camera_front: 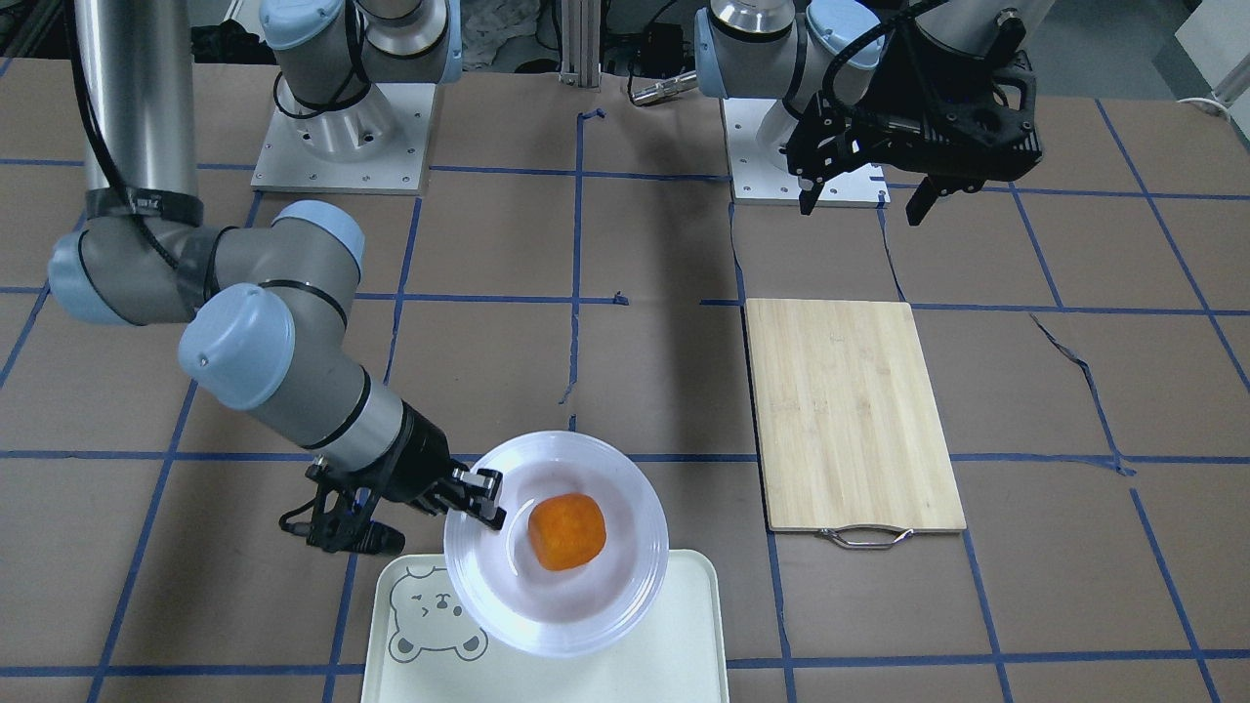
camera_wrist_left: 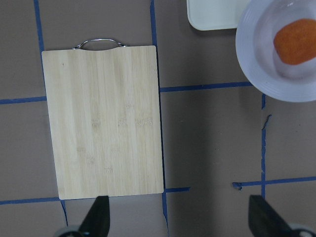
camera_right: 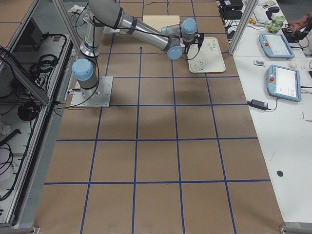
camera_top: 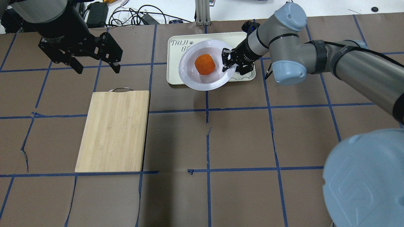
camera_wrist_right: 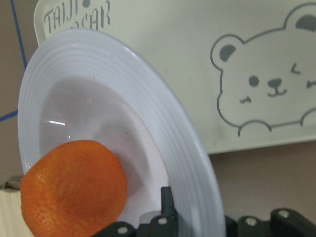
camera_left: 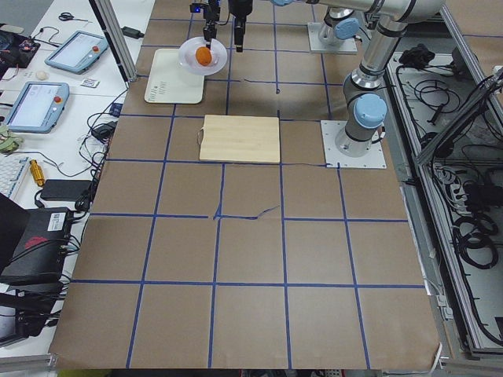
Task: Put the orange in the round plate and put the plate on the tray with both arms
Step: 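Slide the plate with the right gripper onto the bear tray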
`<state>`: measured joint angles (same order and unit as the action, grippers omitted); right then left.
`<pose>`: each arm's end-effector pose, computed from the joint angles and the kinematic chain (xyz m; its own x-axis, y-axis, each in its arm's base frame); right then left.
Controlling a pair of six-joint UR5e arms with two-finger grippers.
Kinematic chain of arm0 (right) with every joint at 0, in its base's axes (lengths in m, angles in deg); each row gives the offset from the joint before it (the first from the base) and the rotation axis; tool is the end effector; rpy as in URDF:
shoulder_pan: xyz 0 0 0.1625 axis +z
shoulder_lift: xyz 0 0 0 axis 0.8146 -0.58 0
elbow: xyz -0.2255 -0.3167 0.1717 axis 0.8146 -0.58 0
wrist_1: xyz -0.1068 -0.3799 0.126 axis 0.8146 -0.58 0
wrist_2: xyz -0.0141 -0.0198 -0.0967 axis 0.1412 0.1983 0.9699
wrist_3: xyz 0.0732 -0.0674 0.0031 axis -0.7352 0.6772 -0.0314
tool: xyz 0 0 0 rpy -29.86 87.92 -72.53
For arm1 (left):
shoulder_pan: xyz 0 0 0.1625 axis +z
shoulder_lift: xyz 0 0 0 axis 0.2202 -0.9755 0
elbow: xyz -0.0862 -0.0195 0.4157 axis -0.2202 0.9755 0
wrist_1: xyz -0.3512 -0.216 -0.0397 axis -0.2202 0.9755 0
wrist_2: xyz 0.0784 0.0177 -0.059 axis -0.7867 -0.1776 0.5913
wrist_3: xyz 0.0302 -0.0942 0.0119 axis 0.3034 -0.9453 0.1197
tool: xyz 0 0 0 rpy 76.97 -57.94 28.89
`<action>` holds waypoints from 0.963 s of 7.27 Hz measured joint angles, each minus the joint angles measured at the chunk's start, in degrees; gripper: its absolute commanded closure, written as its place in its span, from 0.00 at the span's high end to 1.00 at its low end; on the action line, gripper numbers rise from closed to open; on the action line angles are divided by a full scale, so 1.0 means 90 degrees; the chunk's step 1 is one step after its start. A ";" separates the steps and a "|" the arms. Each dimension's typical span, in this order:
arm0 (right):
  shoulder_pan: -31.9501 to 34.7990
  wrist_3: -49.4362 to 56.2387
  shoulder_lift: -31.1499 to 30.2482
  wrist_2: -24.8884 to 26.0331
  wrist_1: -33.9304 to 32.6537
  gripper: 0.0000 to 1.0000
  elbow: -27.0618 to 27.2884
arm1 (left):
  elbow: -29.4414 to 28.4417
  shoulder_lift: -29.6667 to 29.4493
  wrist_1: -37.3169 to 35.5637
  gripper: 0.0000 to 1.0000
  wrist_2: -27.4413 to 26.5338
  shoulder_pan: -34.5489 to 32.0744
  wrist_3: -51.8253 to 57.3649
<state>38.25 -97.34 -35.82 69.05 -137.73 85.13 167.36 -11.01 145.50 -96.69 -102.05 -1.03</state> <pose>0.2131 -0.6592 0.2659 -0.8362 0.2012 -0.5102 0.2582 0.9651 -0.0425 -0.1309 -0.4825 0.5384 -0.9977 0.0603 0.0323 0.0603 0.9982 -0.0003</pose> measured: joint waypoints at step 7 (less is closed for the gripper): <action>-0.0018 -0.0204 0.1557 -0.0040 -0.0041 0.16 -0.1385 | 0.0006 -0.0020 0.0010 1.00 0.0000 0.0017 0.0007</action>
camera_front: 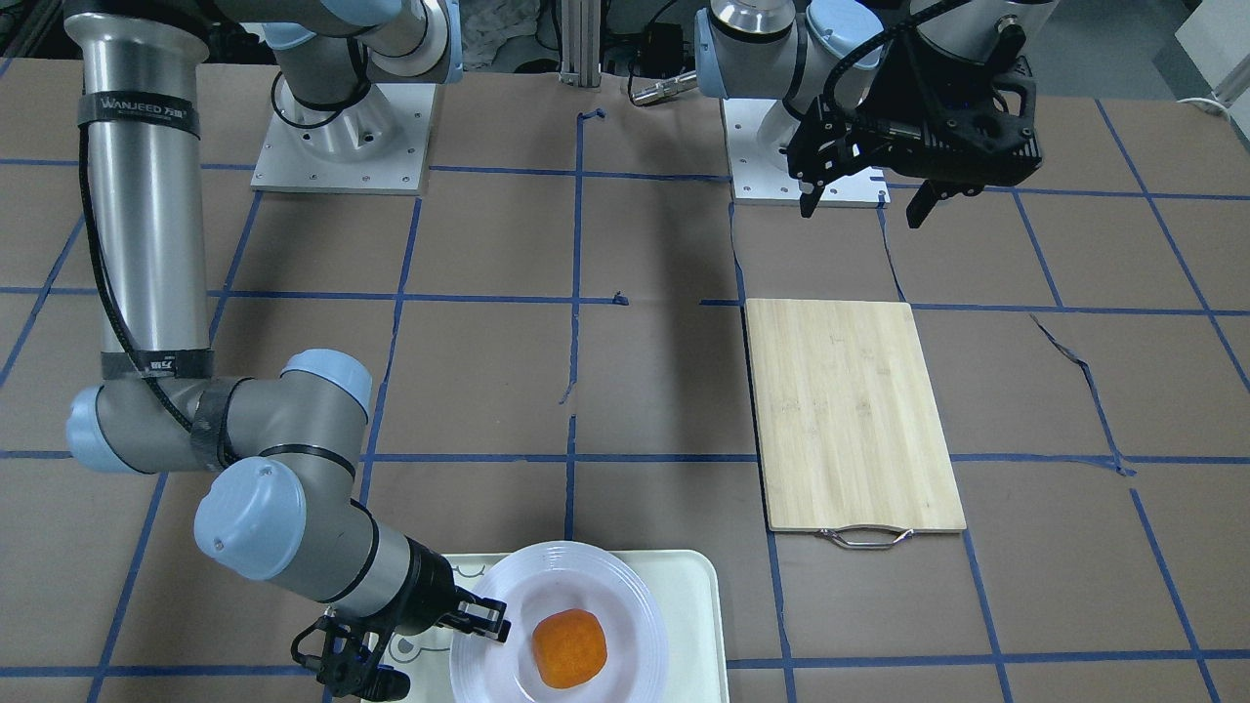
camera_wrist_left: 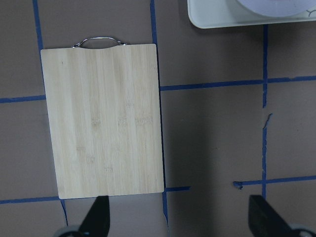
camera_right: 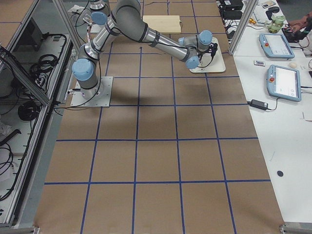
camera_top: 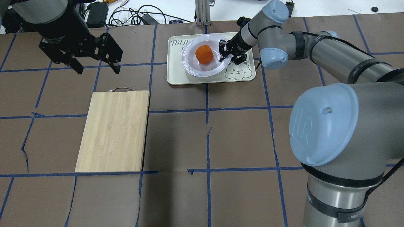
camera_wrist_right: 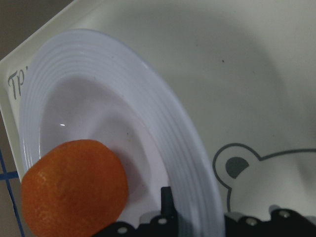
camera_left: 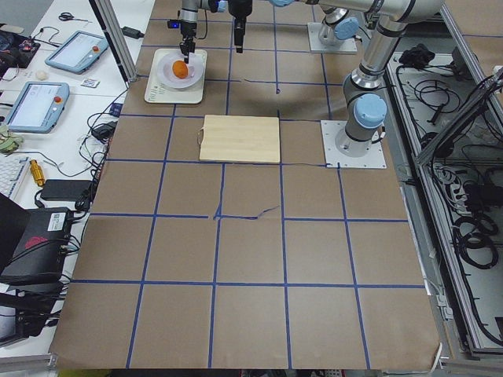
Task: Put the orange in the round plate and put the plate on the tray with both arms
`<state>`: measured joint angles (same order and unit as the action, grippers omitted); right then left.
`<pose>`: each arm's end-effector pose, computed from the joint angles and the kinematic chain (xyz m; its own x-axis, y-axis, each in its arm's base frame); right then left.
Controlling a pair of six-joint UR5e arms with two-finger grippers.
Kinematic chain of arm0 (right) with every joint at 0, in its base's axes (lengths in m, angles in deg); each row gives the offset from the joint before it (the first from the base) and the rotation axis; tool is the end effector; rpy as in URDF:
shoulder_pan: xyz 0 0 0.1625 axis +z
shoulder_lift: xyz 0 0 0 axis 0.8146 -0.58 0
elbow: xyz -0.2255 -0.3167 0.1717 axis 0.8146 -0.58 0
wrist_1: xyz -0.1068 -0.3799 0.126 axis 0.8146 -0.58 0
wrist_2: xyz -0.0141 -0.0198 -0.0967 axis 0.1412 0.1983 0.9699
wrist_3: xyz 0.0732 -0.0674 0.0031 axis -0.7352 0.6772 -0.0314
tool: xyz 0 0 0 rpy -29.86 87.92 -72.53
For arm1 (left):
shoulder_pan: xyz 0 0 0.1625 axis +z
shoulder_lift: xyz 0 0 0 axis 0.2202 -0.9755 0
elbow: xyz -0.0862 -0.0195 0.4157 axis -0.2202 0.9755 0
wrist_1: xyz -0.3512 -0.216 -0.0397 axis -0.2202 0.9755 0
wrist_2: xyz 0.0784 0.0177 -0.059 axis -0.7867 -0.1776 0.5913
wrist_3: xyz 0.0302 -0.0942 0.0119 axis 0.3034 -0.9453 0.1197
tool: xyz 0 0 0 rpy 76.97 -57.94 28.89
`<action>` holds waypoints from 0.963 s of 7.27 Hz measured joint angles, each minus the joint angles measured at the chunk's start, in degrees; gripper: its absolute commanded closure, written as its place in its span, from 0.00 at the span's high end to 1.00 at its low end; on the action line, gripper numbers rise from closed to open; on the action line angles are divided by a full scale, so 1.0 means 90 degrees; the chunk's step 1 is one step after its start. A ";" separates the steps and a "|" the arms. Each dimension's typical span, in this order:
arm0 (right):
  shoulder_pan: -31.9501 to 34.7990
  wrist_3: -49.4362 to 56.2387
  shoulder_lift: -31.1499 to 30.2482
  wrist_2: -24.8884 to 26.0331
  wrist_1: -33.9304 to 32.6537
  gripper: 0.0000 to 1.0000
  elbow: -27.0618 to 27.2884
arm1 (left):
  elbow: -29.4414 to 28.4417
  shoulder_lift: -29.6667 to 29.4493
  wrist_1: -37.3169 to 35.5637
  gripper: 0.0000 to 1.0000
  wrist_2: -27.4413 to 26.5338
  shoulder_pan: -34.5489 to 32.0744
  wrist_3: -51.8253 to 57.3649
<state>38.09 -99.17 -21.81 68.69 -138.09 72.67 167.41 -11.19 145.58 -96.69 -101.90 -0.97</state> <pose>0.2152 -0.7351 0.1918 -0.8245 0.2440 -0.5106 0.2863 0.9581 -0.0046 -0.1297 -0.4839 0.5363 -0.9977 0.0585 0.0327 0.0587 0.9983 0.0051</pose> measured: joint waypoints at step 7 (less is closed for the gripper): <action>-0.0059 0.0310 -0.0294 0.0789 -0.0225 1.00 -0.0037 | 0.0091 -0.0056 -0.0002 1.00 0.0011 0.0006 -0.0020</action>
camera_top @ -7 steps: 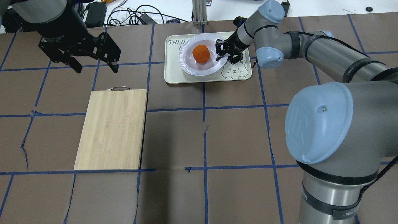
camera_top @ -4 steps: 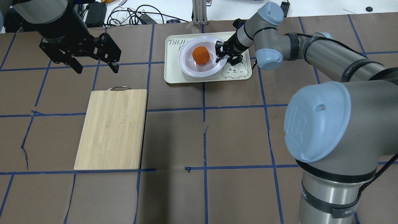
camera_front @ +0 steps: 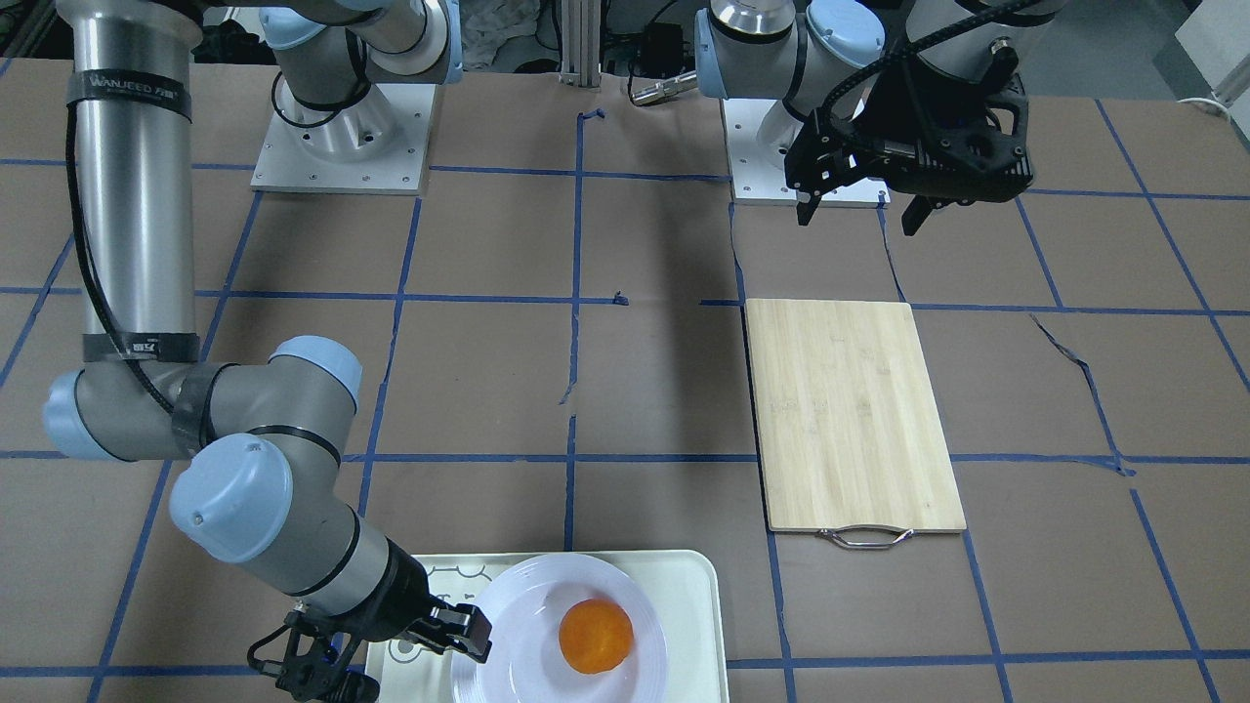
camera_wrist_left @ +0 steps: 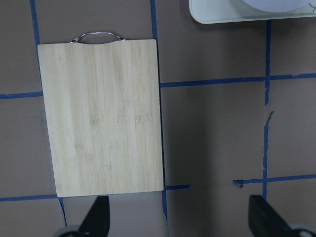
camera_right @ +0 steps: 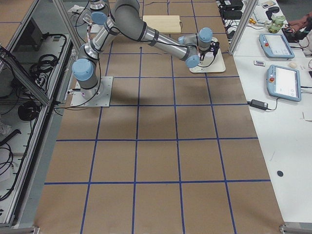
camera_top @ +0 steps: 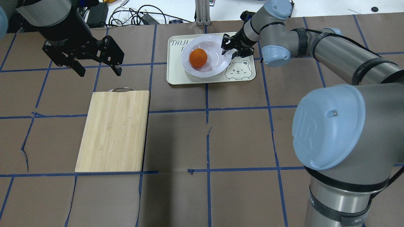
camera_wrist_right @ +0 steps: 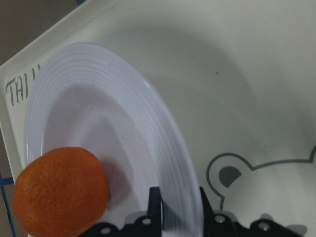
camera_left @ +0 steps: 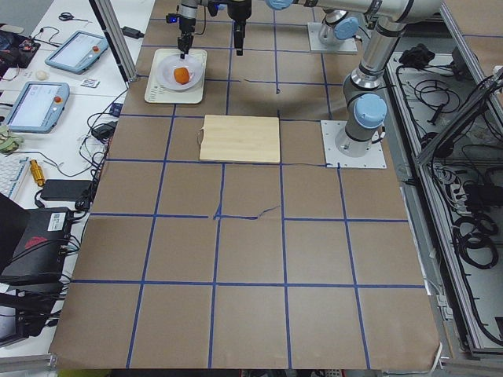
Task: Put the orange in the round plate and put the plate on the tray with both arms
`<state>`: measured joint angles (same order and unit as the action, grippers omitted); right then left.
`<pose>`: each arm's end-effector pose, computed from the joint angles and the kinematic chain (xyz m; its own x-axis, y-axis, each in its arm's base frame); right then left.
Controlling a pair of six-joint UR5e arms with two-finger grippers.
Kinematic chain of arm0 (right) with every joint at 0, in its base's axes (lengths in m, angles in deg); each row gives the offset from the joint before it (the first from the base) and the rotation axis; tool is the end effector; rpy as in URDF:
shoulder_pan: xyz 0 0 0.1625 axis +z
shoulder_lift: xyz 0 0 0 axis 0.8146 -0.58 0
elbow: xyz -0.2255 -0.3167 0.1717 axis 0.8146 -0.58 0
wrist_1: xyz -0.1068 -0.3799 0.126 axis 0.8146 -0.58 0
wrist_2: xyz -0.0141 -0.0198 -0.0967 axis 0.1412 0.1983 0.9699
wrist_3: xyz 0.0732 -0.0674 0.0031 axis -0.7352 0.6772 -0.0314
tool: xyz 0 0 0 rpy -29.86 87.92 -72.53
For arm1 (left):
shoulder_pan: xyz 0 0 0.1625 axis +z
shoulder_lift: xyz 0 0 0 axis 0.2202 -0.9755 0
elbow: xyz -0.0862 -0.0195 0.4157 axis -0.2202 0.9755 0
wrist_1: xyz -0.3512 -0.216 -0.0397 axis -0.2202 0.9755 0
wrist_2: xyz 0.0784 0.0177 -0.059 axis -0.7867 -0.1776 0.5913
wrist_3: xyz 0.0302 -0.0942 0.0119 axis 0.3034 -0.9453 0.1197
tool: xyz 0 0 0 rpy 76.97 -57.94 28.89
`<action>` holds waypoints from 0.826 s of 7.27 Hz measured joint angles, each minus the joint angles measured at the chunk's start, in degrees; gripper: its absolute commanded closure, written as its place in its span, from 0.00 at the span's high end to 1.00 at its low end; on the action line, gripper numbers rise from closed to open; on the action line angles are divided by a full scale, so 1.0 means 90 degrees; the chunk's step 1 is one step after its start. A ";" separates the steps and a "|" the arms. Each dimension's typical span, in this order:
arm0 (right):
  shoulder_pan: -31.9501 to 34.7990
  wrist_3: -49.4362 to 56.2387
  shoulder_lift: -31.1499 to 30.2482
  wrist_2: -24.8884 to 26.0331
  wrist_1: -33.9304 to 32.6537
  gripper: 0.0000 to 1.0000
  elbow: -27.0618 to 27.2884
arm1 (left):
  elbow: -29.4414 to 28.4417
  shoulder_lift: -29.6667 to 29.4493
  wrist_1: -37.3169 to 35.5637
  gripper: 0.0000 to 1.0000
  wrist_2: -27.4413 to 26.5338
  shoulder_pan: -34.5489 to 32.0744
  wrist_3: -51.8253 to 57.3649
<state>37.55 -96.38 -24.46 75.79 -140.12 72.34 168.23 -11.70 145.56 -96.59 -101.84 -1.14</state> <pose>0.1973 -0.7403 0.2280 -0.8847 0.1874 -0.4269 0.2730 0.9505 -0.1484 -0.1293 -0.4865 0.5250 -0.9979 0.0537 0.0360 0.0547 0.9981 0.0278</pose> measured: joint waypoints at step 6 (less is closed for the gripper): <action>-0.0098 0.1524 -0.2195 0.1827 0.3998 1.00 -0.0399 | 0.0031 0.0006 -0.0008 1.00 -0.0008 -0.0008 0.0011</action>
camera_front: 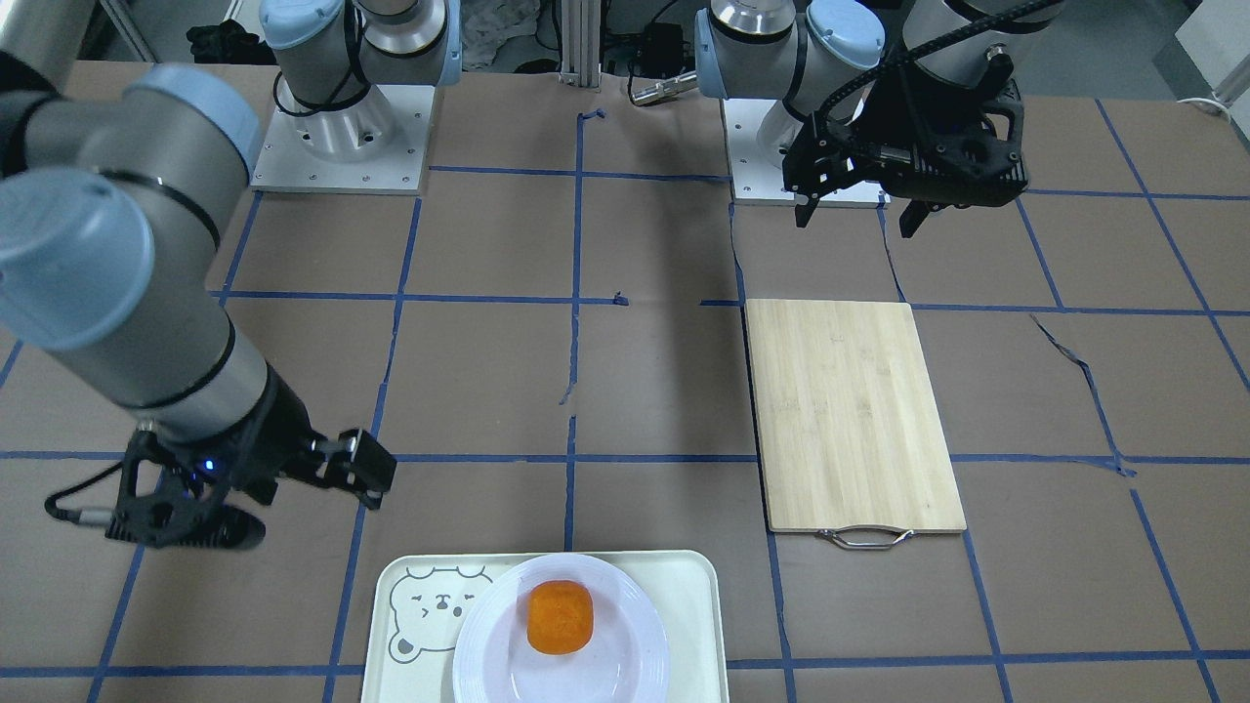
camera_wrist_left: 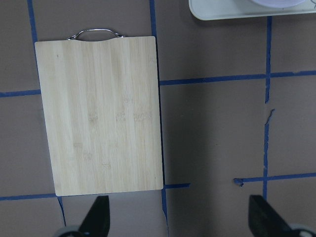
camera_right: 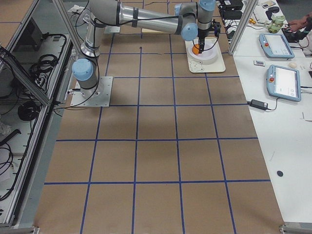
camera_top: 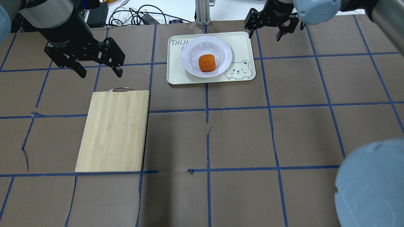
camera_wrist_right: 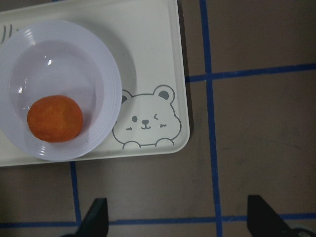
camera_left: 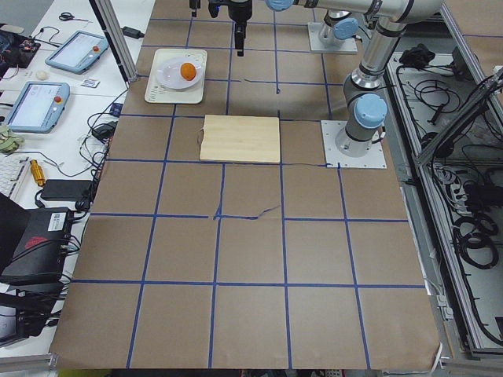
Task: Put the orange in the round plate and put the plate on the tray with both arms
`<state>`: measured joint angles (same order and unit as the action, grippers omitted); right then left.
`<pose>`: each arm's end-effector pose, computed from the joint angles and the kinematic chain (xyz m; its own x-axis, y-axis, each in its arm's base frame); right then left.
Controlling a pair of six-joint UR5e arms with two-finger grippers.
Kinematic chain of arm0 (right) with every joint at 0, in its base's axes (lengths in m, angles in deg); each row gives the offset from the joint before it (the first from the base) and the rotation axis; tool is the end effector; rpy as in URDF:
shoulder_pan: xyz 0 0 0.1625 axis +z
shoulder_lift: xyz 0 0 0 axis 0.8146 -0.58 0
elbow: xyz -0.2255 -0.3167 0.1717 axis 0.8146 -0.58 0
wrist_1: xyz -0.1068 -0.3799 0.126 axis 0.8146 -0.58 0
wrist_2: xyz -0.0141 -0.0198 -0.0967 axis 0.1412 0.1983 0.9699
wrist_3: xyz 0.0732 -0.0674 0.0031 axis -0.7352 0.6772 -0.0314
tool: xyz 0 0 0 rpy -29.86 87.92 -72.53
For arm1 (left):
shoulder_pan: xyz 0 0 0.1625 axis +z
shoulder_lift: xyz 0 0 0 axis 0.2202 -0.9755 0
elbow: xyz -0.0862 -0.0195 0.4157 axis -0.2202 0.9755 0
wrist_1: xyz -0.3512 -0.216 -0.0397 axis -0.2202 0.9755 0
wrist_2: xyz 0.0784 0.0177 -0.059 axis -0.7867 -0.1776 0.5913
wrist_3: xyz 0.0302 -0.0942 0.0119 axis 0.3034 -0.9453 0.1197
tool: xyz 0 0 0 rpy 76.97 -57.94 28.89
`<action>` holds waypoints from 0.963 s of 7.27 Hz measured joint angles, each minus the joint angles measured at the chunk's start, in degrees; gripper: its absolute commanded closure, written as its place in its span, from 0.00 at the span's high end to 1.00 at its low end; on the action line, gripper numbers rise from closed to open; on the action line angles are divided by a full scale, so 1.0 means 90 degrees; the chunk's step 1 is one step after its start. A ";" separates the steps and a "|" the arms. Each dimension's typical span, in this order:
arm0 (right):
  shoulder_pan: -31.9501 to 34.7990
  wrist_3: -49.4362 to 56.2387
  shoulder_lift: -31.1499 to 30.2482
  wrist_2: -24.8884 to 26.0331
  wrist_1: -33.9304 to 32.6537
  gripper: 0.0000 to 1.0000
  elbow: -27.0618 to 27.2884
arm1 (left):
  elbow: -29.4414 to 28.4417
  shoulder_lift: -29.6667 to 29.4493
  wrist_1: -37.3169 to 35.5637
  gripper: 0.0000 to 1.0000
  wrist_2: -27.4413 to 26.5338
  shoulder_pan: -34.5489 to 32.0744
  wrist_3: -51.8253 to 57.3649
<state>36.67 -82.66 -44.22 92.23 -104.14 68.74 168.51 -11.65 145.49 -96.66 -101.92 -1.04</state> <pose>0.1562 -0.6518 0.4247 -0.9929 0.0705 -0.0962 0.0760 0.9955 -0.0557 -0.1299 -0.4858 0.5232 -0.9978 0.0568 0.0350 0.0579 0.9979 0.0307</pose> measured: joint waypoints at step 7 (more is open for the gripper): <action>0.0045 0.1644 -0.2349 0.0637 0.1860 1.00 0.0841 | -0.0001 0.0000 0.0000 1.00 0.0005 -0.0001 -0.0019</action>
<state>37.07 -67.87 -65.36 97.96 -87.40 76.31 168.51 -11.65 145.49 -96.61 -101.93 -1.21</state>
